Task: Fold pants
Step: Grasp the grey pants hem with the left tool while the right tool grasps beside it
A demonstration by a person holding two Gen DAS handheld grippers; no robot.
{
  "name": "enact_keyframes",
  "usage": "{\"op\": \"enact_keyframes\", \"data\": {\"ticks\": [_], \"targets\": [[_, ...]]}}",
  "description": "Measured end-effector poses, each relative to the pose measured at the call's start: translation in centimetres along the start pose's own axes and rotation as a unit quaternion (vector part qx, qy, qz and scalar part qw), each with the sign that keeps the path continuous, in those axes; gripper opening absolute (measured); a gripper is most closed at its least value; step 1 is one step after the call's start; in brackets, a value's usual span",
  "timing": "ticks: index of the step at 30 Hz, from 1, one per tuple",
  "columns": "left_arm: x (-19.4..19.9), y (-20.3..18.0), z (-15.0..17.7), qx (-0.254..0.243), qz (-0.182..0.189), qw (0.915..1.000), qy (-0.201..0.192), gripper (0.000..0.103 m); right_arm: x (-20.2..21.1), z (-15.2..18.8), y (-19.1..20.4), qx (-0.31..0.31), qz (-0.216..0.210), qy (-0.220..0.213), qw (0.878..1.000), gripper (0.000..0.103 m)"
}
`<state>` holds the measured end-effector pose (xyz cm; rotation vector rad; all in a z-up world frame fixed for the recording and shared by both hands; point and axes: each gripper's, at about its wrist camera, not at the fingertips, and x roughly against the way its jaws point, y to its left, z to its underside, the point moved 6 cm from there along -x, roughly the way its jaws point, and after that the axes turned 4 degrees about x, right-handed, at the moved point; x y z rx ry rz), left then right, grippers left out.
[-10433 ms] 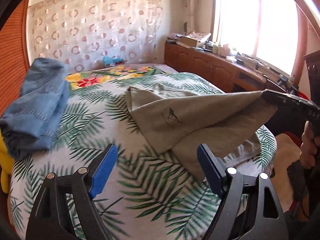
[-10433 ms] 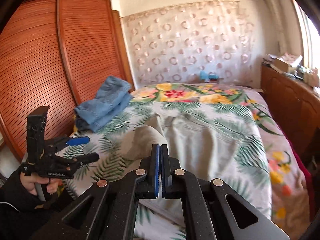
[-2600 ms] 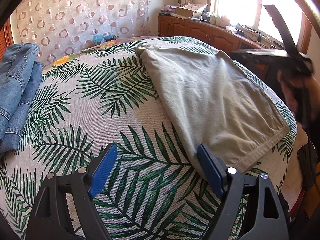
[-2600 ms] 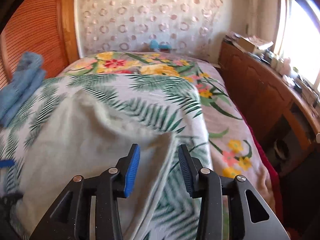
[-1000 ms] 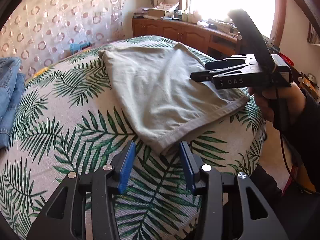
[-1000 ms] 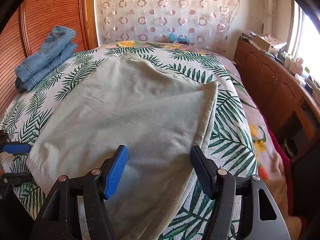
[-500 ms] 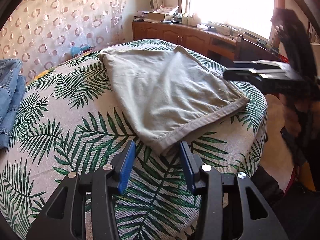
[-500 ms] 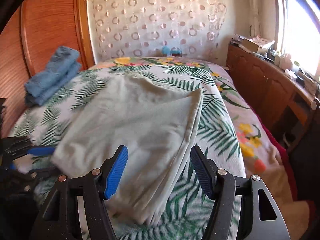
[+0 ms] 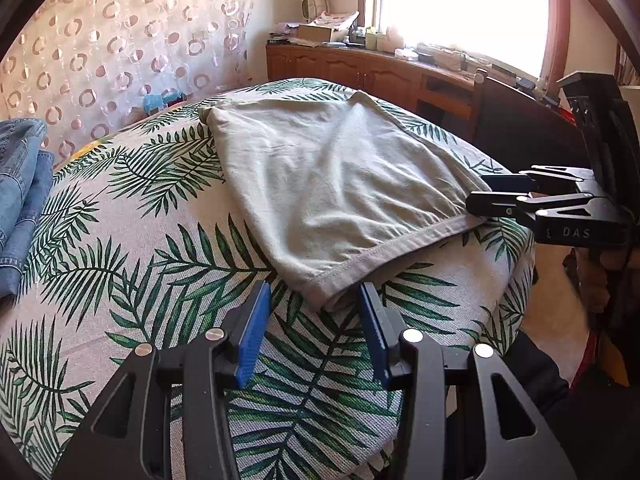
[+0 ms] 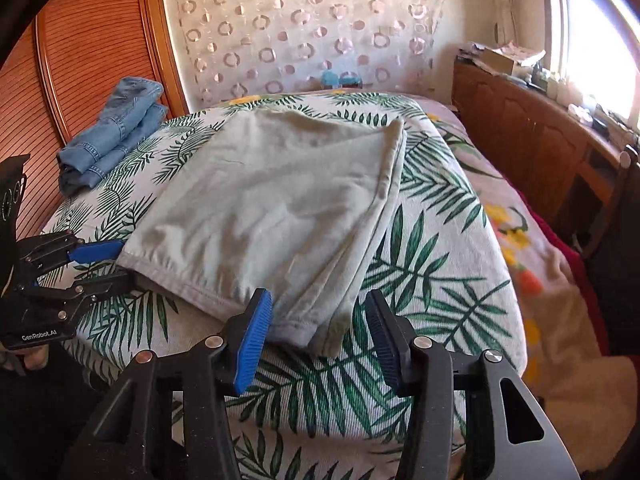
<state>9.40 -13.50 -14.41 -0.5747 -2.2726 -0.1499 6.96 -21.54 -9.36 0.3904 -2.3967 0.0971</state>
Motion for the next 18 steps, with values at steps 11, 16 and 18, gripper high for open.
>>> {"op": "enact_keyframes", "data": {"ticks": [11, 16, 18], "targets": [[0.09, -0.28, -0.07, 0.001, 0.005, 1.0, -0.003, 0.032, 0.08, 0.26, 0.16, -0.011, -0.022, -0.006, 1.0, 0.032], [-0.07, -0.28, -0.11, -0.001, -0.001, 1.0, -0.002, 0.032, 0.21, 0.44, 0.29, -0.014, -0.031, -0.009, 0.999, 0.019], [-0.07, -0.33, -0.09, -0.003, -0.002, 1.0, -0.001, 0.032, 0.11, 0.47, 0.41, -0.016, -0.033, -0.011, 0.999, 0.015]]}}
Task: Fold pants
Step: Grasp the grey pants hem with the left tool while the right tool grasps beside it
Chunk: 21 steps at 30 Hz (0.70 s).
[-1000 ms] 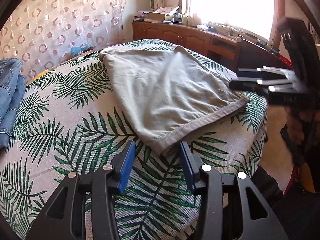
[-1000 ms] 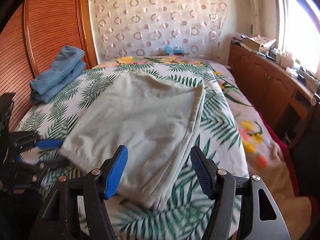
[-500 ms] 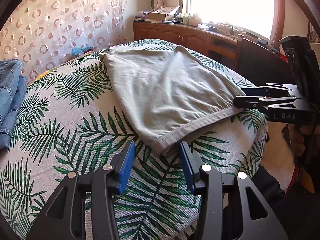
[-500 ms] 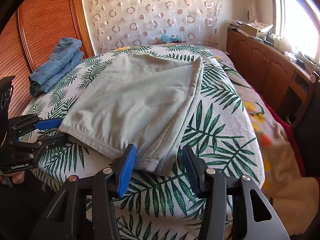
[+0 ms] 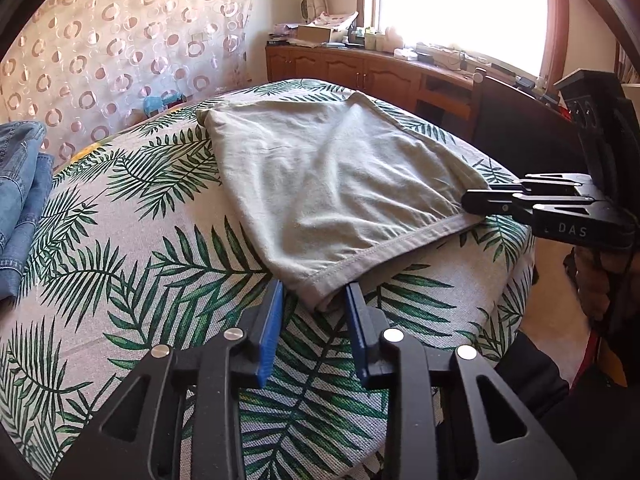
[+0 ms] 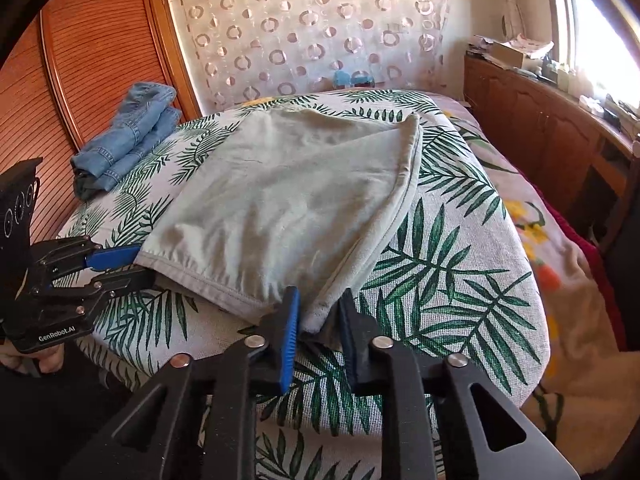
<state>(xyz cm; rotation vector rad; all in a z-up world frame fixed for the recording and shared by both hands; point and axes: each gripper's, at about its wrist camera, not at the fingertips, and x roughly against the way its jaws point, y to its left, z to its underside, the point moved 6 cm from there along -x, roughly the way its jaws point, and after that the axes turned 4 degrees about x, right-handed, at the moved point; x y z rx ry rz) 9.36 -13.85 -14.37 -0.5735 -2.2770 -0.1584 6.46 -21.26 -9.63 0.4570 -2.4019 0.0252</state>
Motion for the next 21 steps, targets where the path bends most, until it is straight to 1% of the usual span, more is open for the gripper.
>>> {"op": "enact_keyframes", "data": {"ticks": [6, 7, 8, 11, 12, 16, 21], "targets": [[0.1, 0.0, 0.1, -0.002, -0.003, 1.0, -0.004, 0.032, 0.0, 0.2, 0.2, -0.002, -0.003, -0.003, 1.0, 0.013], [0.1, 0.0, 0.1, -0.003, -0.001, 1.0, -0.005, 0.024, 0.0, 0.2, 0.2, -0.002, -0.003, -0.004, 1.0, 0.013], [0.1, -0.2, 0.1, -0.004, 0.003, 1.0, -0.005, 0.02, 0.0, 0.2, 0.2, -0.004, -0.005, -0.005, 1.0, 0.013], [0.3, -0.3, 0.0, -0.006, -0.004, 1.0, -0.005, 0.016, 0.0, 0.2, 0.2, -0.009, -0.01, -0.006, 1.0, 0.012], [0.3, -0.3, -0.1, -0.005, -0.005, 1.0, -0.006, 0.013, 0.1, 0.1, 0.2, -0.008, -0.011, -0.007, 1.0, 0.011], [1.6, -0.2, -1.0, 0.0, -0.007, 0.9997, -0.022, 0.01, 0.4, -0.3, 0.7, -0.004, -0.016, -0.016, 1.0, 0.011], [3.7, -0.3, -2.4, 0.001, -0.009, 0.9988, -0.049, 0.009, 1.8, -1.6, 1.1, 0.001, -0.019, -0.041, 0.999, 0.011]]}}
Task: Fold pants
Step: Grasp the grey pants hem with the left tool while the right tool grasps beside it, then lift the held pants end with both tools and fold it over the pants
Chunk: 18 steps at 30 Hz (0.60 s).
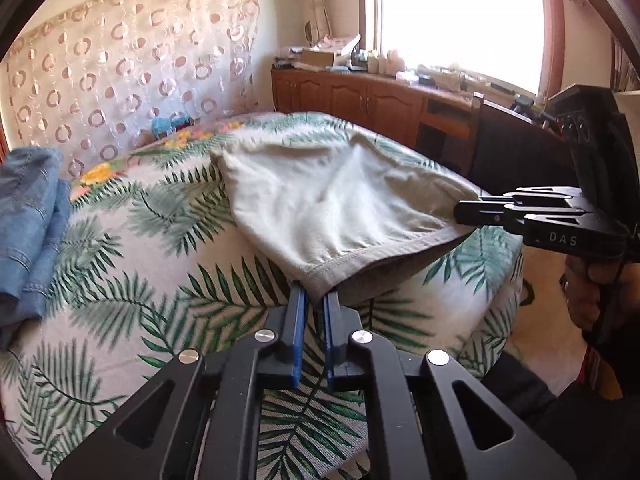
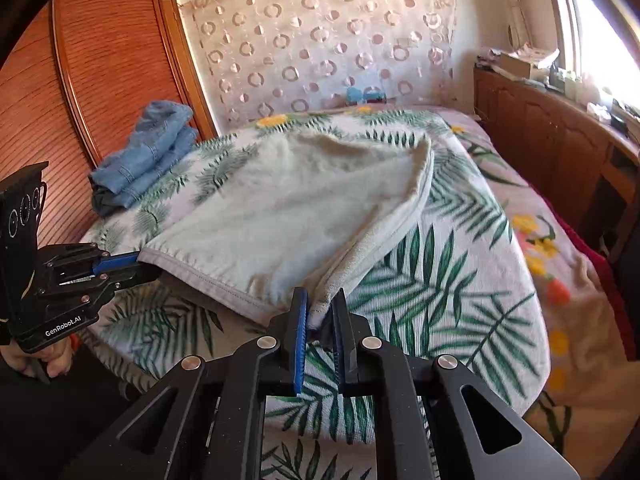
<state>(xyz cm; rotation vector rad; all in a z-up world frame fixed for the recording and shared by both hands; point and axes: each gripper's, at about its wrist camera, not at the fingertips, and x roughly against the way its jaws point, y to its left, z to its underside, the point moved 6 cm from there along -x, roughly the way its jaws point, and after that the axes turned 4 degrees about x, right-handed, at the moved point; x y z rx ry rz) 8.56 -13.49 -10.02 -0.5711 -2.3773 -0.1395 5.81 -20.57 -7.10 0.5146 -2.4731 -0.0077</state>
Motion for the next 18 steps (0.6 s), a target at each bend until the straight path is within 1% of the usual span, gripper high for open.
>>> {"op": "enact_keyframes", "data": {"ticks": [5, 10, 18], "targets": [[1.7, 0.1, -1.9, -0.004, -0.006, 0.9998, -0.021, 0.008, 1.9, -2.2, 0.6, 0.02, 0.001, -0.031, 0.999, 0.011], [3.8, 0.6, -4.2, -0.004, -0.008, 0.9987, -0.05, 0.008, 3.7, -4.3, 1.0, 0.033, 0.002, -0.057, 0.998, 0.011], [8.5, 1.2, -7.6, -0.015, -0.023, 0.9943, -0.103, 0.008, 6.7, -7.6, 3.0, 0.062, -0.002, -0.107, 0.992, 0.011]]}}
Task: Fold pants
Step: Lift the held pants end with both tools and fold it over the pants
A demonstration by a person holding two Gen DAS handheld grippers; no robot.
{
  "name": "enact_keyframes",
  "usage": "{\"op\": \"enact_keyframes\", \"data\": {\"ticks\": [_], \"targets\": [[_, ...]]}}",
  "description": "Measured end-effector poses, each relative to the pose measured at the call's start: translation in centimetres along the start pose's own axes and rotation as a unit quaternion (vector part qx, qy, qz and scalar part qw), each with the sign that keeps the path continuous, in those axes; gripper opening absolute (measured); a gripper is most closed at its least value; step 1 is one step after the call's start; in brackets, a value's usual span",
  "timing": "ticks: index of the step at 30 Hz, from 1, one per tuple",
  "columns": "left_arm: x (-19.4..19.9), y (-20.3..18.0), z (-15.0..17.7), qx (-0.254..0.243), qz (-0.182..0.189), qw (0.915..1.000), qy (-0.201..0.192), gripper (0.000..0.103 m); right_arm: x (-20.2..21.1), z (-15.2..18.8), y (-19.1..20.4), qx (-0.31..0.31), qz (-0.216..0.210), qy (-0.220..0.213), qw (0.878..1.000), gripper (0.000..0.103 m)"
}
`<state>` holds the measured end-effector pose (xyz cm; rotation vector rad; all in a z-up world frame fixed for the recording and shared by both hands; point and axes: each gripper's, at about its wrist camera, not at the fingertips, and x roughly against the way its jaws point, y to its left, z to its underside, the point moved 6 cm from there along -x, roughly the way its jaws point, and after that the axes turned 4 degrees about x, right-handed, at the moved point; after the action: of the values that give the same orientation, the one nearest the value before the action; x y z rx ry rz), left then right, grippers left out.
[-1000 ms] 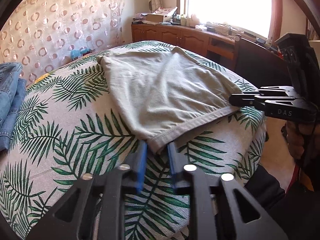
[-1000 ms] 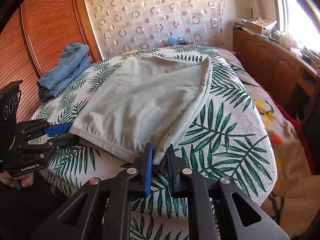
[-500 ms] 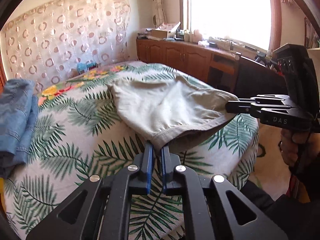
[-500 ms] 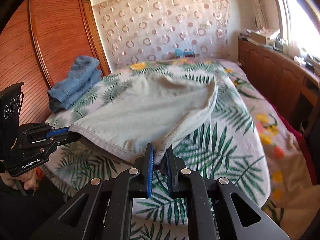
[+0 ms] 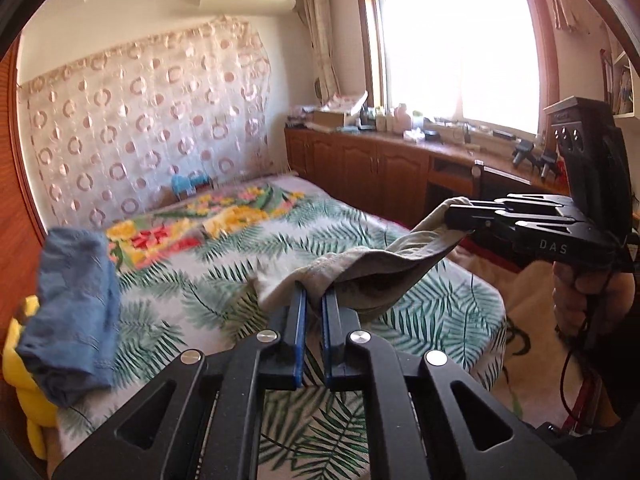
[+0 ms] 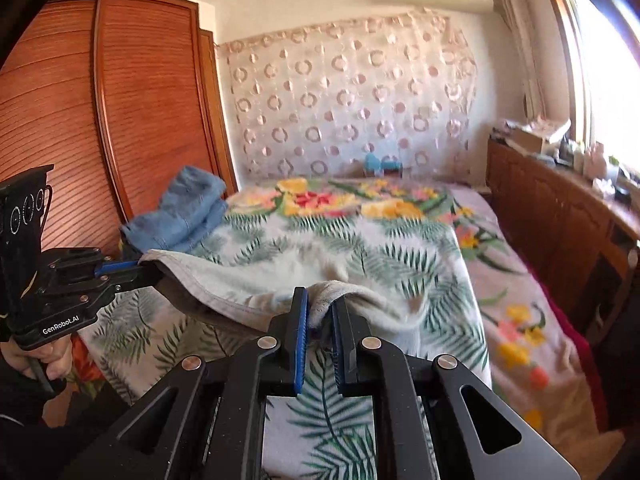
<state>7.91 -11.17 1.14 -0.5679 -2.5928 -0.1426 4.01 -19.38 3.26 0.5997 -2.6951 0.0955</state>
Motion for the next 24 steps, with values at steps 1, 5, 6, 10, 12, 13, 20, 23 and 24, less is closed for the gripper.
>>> {"op": "enact_keyframes", "data": {"ticks": [1, 5, 6, 10, 12, 13, 20, 23, 24], "targets": [[0.6, 0.2, -0.5, -0.001, -0.002, 1.0, -0.007, 0.008, 0.2, -0.3, 0.3, 0.004, -0.002, -0.005, 1.0, 0.011], [2.7, 0.9, -2.3, 0.0, -0.007, 0.9994, -0.033, 0.007, 1.0, -2.2, 1.3, 0.021, -0.009, -0.028, 0.999, 0.011], [3.3, 1.1, -2.8, -0.001, -0.009, 0.9992, -0.04, 0.007, 1.4, -2.6, 1.6, 0.025, -0.012, -0.033, 0.999, 0.011], [5.2, 1.6, -4.6, -0.001, -0.014, 0.9978, -0.065, 0.007, 2.0, -4.1, 2.6, 0.041, -0.022, -0.052, 0.998, 0.011], [6.3, 1.9, -5.3, 0.0, -0.015, 0.9969, -0.077, 0.007, 2.5, -4.7, 3.3, 0.052, -0.025, -0.062, 0.996, 0.011], [6.9, 2.0, -5.7, 0.0, -0.017, 0.9963, -0.084, 0.007, 2.8, -4.9, 3.7, 0.056, -0.028, -0.068, 0.996, 0.011], [7.6, 3.8, -6.2, 0.002, -0.039, 0.9943, -0.099, 0.007, 3.0, -4.1, 3.8, 0.075, -0.039, -0.085, 0.993, 0.011], [6.0, 5.5, -5.5, 0.02, -0.036, 0.9958, -0.082, 0.007, 1.2, -3.5, 3.3, 0.079, -0.038, -0.078, 0.993, 0.011], [5.4, 6.0, -5.4, 0.025, -0.034, 0.9961, -0.077, 0.007, 0.4, -3.5, 3.0, 0.08, -0.038, -0.073, 0.993, 0.011]]}}
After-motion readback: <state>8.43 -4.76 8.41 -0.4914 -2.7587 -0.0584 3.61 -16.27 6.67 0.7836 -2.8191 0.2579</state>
